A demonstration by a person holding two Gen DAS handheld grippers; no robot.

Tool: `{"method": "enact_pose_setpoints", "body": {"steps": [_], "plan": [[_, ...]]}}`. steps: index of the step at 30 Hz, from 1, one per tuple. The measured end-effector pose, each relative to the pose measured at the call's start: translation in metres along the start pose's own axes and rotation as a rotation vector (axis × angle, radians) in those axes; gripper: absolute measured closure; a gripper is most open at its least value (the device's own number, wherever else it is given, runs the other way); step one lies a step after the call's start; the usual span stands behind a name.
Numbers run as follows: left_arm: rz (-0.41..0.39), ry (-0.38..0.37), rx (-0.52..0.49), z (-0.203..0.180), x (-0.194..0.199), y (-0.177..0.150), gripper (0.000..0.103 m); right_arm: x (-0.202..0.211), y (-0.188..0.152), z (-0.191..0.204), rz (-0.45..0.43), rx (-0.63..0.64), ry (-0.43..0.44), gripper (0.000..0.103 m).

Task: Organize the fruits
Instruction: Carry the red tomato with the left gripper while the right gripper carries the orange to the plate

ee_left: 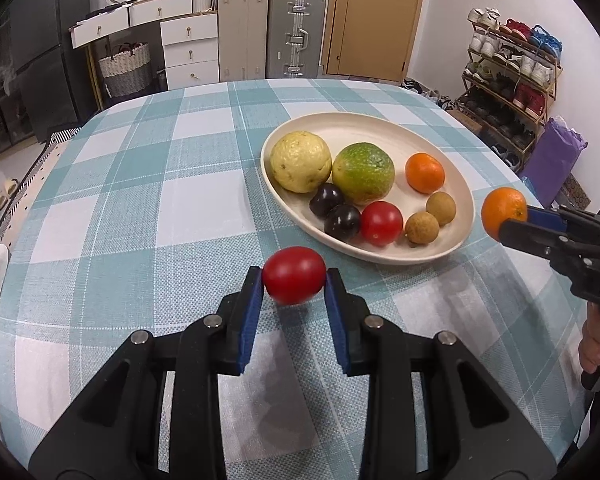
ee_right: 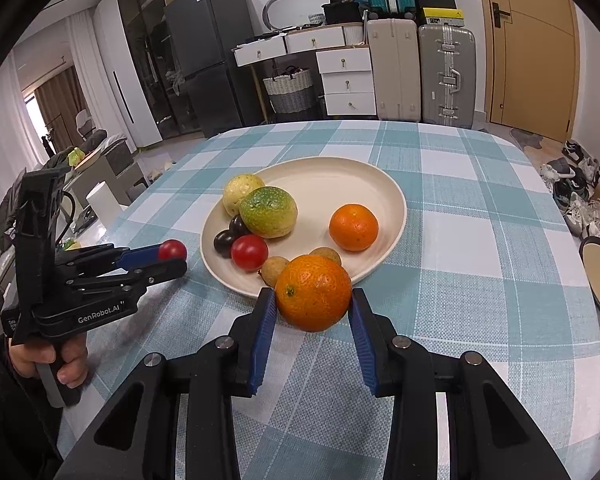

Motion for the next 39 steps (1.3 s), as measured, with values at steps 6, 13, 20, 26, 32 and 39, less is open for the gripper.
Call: {"method": "enact_pose_setpoints", "body": {"steps": [6, 13, 20, 26, 32, 39], "plan": [[-0.024, -0.012, 0.003, -0.005, 0.008, 0.009, 0.075, -0.002, 0.006, -0.003, 0.0, -0.006, 0.005, 0.065], [-0.039, -0.017, 0.002, -0.009, 0.008, 0.023, 0.075, -0.012, 0.015, -0.003, 0.008, -0.005, 0.014, 0.065], [-0.045, -0.013, -0.004, -0.009, 0.001, 0.037, 0.075, -0.026, 0.026, 0.005, 0.017, 0.01, 0.039, 0.065], [-0.032, -0.014, -0.003, -0.01, -0.01, 0.043, 0.075, -0.038, 0.032, 0.012, 0.027, 0.012, 0.065, 0.065], [-0.023, -0.015, -0.011, -0.011, -0.019, 0.047, 0.075, -0.045, 0.036, 0.008, 0.031, 0.005, 0.054, 0.065], [-0.011, -0.017, -0.019, -0.013, -0.03, 0.049, 0.075, -0.054, 0.039, 0.009, 0.046, 0.018, 0.06, 0.065]]}}
Point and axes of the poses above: each gripper's, at about its wrist camera, not at the fingertips, and x roughly against the way its jaws point, z to its left, y to its top, the point moved 2 cm from there along -x, roughly the way its jaws point, and after that the axes turned 8 degrees about y, right-handed, at the moved point
